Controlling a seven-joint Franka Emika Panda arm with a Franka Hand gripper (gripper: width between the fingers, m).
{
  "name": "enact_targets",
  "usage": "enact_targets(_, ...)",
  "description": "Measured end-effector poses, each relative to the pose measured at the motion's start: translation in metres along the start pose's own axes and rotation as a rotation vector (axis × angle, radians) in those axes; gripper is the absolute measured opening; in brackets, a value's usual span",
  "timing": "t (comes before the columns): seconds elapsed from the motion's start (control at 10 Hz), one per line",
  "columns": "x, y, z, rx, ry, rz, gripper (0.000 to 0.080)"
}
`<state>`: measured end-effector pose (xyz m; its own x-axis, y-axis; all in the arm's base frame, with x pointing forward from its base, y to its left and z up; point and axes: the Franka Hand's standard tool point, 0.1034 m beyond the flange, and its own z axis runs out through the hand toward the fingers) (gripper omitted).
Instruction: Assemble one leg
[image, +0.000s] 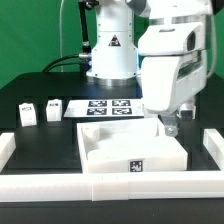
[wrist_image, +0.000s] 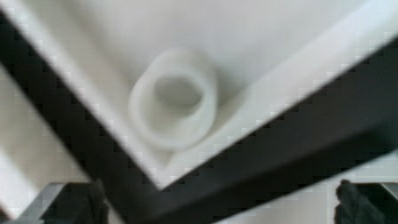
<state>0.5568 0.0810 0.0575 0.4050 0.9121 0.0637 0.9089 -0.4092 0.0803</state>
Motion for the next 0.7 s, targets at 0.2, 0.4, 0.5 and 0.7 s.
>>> enact_targets(0.2, -0.003, 0.004, -0.007, 0.012, -0.039, -0.068, 0.065)
enact_targets(0.4, -0.003, 0.002, -0.003, 0.015, -0.039, -0.067, 0.065)
enact_targets(0.5, -0.003, 0.002, -0.003, 0.015, -0.039, -0.067, 0.065)
enact_targets(0.7, -0.018, -0.002, 0.0, -0.001, -0.03, -0.203, 0.065)
